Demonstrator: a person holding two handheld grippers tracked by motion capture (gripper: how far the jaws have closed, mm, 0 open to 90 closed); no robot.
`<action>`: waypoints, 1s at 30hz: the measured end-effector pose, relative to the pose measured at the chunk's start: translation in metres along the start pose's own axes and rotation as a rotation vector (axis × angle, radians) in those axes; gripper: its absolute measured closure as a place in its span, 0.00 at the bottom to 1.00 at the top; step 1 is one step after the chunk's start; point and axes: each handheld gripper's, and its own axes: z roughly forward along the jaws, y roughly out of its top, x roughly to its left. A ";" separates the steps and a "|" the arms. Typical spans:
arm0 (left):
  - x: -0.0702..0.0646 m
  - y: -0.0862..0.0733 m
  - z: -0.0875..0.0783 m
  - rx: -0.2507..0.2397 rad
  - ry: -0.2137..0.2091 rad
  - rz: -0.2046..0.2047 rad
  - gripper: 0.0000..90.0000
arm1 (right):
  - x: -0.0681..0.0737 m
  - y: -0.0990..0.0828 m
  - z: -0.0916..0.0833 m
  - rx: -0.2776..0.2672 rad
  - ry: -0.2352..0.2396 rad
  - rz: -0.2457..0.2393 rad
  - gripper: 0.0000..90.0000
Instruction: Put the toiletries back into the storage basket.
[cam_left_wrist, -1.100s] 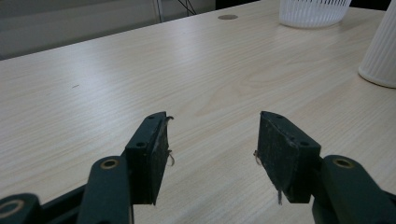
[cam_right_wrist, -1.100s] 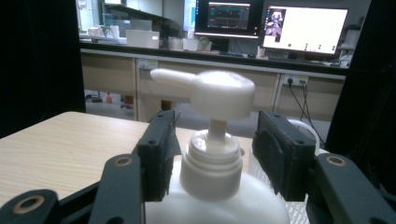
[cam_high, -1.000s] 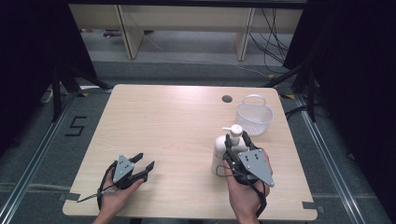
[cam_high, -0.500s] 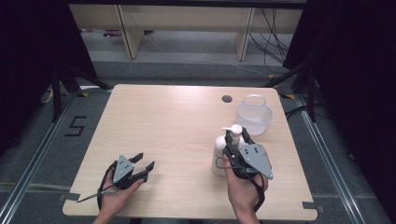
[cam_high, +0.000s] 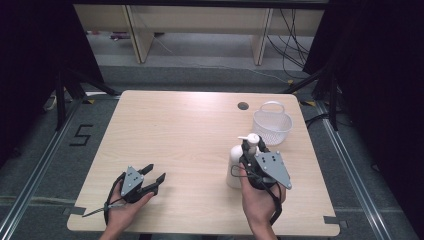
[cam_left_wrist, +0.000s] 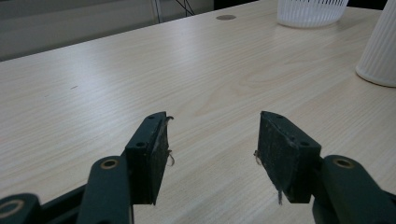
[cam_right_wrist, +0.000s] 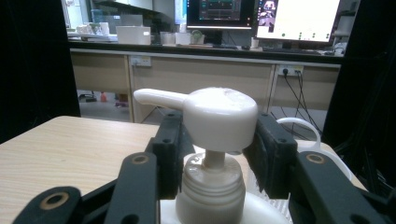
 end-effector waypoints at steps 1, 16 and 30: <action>0.000 0.000 0.000 0.002 -0.001 0.000 0.48 | 0.000 0.000 0.000 0.000 -0.002 0.001 0.66; 0.000 0.000 0.000 0.001 -0.001 0.003 0.48 | -0.003 0.000 -0.001 -0.006 -0.009 0.002 0.67; 0.000 0.000 0.000 -0.002 -0.001 0.006 0.48 | -0.014 0.013 -0.001 -0.029 -0.048 0.013 0.67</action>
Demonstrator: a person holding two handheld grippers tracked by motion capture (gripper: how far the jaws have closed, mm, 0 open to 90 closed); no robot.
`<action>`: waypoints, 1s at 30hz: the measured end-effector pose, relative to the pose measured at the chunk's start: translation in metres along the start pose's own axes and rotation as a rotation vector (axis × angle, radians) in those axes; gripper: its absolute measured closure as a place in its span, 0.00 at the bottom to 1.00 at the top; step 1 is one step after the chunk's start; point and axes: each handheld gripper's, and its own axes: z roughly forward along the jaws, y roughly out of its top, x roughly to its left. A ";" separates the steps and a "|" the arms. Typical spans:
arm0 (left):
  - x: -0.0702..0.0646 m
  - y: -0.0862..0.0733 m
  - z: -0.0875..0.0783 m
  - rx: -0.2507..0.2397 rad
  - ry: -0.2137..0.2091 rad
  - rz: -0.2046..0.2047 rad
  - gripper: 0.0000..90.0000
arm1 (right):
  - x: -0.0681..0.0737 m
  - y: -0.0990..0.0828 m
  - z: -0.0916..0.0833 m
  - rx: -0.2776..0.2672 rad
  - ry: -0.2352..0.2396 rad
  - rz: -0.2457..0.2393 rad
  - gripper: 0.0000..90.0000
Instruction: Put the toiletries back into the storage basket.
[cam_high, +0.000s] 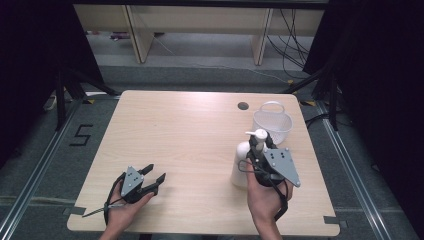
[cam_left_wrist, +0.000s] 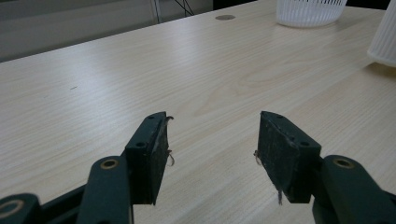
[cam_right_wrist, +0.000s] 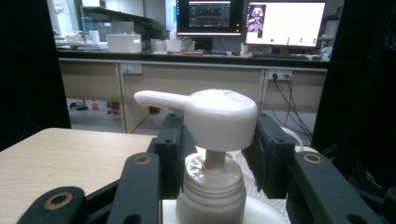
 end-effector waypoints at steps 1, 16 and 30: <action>0.000 0.000 0.000 0.001 0.000 0.000 0.48 | -0.004 0.004 0.000 0.000 -0.010 0.013 0.67; 0.000 0.000 0.000 0.000 0.000 0.000 0.48 | -0.026 0.021 0.008 -0.024 -0.062 0.026 0.67; 0.000 0.000 0.000 0.001 0.000 0.001 0.48 | -0.039 0.029 0.020 -0.027 -0.087 0.030 0.67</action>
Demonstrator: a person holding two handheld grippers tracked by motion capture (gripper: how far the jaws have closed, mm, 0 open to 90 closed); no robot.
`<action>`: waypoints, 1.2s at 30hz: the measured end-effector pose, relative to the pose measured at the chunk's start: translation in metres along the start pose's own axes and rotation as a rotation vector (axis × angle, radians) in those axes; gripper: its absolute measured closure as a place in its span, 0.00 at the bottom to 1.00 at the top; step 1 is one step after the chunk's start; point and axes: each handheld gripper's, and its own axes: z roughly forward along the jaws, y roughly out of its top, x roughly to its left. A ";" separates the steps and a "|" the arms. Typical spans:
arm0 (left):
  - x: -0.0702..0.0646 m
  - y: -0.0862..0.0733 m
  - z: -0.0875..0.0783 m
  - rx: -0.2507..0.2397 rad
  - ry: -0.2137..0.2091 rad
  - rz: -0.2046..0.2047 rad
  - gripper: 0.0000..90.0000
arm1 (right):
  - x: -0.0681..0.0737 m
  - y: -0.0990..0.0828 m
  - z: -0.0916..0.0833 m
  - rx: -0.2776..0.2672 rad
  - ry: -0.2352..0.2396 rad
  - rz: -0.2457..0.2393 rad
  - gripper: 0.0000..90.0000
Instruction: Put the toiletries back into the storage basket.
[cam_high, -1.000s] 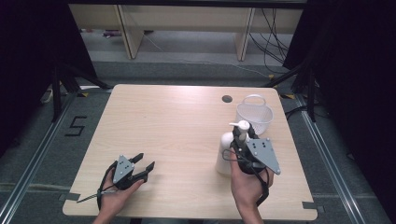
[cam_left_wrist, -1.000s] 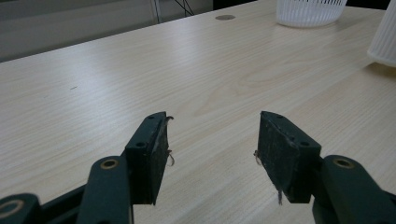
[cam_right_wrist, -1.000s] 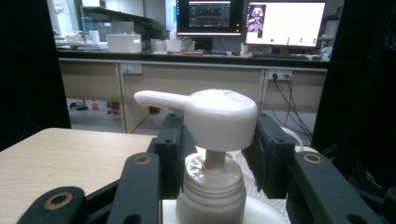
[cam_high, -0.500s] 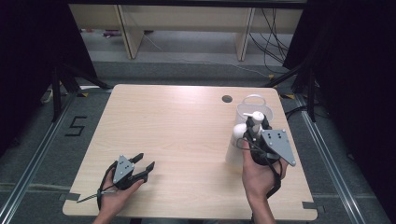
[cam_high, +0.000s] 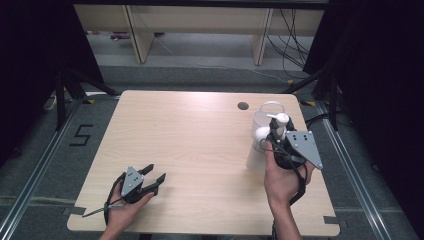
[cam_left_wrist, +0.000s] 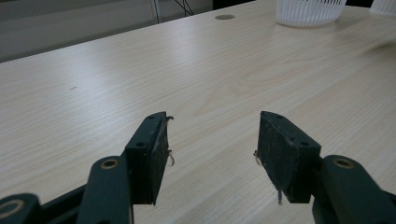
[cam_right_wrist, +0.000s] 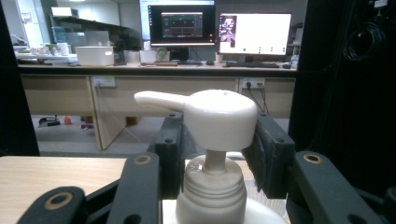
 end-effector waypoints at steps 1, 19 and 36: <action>0.000 0.000 0.000 0.001 0.000 0.002 0.48 | -0.002 0.001 0.001 -0.004 -0.009 -0.011 0.67; 0.000 0.000 0.001 -0.005 -0.003 0.001 0.48 | -0.019 0.018 0.019 -0.012 -0.050 -0.022 0.67; 0.000 0.000 0.000 0.002 -0.001 0.003 0.48 | -0.030 0.033 0.031 -0.026 -0.078 -0.017 0.67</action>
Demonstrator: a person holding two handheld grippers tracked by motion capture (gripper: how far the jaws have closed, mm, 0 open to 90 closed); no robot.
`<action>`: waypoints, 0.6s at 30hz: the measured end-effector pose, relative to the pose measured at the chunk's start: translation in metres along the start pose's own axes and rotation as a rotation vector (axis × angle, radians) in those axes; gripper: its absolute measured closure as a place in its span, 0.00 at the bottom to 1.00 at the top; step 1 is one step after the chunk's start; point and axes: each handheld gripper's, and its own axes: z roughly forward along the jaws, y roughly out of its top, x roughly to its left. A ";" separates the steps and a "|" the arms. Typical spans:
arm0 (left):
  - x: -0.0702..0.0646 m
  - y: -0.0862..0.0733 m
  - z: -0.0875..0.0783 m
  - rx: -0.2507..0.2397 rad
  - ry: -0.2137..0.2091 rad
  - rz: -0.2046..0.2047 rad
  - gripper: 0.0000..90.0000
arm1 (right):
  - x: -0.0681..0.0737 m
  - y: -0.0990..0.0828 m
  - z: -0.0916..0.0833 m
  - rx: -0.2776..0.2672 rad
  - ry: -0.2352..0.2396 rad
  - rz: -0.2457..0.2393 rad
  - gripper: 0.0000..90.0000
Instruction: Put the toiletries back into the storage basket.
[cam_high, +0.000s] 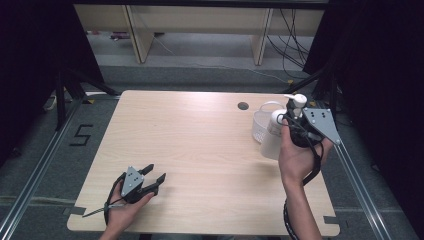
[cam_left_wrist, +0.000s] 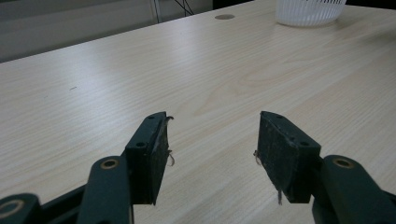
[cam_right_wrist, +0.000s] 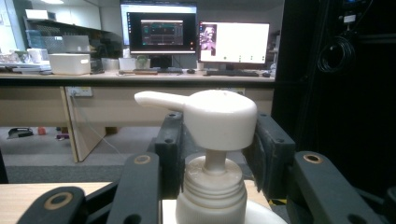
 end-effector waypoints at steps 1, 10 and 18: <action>0.000 0.000 0.000 0.000 0.000 0.000 0.48 | 0.000 0.000 0.000 0.000 0.000 0.000 0.67; 0.000 0.000 0.000 0.000 0.000 0.000 0.48 | -0.005 0.002 0.009 -0.001 -0.012 -0.010 0.67; 0.000 0.000 0.000 -0.001 0.000 -0.001 0.48 | -0.007 0.004 0.014 -0.004 -0.017 -0.016 0.67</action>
